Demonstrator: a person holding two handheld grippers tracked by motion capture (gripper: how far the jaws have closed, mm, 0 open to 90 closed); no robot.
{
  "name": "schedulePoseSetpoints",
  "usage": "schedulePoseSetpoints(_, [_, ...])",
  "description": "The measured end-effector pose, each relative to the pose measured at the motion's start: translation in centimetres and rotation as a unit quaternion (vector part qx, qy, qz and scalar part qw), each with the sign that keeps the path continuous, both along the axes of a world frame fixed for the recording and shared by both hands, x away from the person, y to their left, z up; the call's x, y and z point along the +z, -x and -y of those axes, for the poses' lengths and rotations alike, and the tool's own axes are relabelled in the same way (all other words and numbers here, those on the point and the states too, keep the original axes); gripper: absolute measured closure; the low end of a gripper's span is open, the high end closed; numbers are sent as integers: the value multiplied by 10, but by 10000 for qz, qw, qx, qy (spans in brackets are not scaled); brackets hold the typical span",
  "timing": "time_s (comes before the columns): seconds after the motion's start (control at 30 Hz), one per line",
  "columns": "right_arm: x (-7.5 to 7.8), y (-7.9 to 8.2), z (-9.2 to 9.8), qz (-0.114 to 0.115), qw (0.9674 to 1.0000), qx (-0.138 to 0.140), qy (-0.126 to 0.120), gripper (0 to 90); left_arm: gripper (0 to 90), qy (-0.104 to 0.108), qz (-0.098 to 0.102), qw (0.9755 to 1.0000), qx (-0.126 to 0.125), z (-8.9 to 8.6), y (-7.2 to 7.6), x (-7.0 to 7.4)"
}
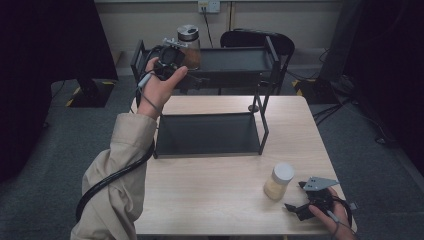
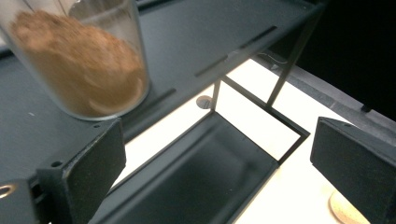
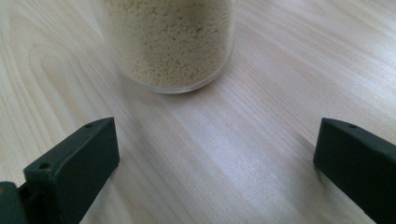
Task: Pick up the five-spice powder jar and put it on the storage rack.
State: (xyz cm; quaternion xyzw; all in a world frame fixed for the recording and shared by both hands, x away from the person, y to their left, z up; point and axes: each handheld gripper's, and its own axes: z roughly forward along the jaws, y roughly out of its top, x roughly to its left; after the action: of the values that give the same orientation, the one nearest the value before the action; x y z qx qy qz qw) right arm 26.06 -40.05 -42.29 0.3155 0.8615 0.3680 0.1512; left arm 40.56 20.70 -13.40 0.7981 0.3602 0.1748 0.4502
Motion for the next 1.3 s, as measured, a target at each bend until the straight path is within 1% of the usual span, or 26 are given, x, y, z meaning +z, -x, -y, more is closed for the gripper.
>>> schedulePoseSetpoints(0.17, [0,0,0,0,10000,0,1,0,27,62,-22,10000,-12,-2,3,-10])
schedulePoseSetpoints(0.23, [0,0,0,2,10000,3,1,0,27,47,-32,10000,-24,-2,3,-14])
schedulePoseSetpoints(0.33, [0,0,0,3,10000,3,1,0,27,111,-52,9999,-38,-3,4,-23])
schedulePoseSetpoints(0.47, [0,0,0,3,10000,3,1,0,28,138,-142,9998,-42,-3,4,-35])
schedulePoseSetpoints(0.67, [0,0,0,2,10000,3,1,0,27,159,-163,9997,-64,-2,7,-49])
schedulePoseSetpoints(0.7, [0,0,0,2,10000,3,1,0,27,159,-163,9997,-64,-2,7,-49])
schedulePoseSetpoints(0.8, [0,0,0,2,10000,2,1,0,28,221,-210,9995,-56,-3,9,-59])
schedulePoseSetpoints(0.9, [0,0,0,4,10000,1,0,0,27,226,-220,9995,-63,-4,10,-67])
schedulePoseSetpoints(0.93, [0,0,0,2,10000,1,1,0,27,226,-220,9995,-63,-4,10,-67])
schedulePoseSetpoints(0.97, [0,0,0,2,10000,1,1,0,27,268,-216,9994,-45,-5,12,-73])
schedulePoseSetpoints(1.07, [0,0,0,4,10000,3,2,0,27,267,-255,9993,-62,-6,13,-83])
schedulePoseSetpoints(1.1, [0,0,0,4,10000,4,2,0,27,267,-255,9993,-62,-6,13,-83])
schedulePoseSetpoints(1.2, [0,0,0,2,10000,2,1,0,27,297,-305,9991,-53,-8,15,-95])
schedulePoseSetpoints(1.3, [0,0,0,4,10000,3,1,0,27,317,-307,9990,-65,-9,17,-102])
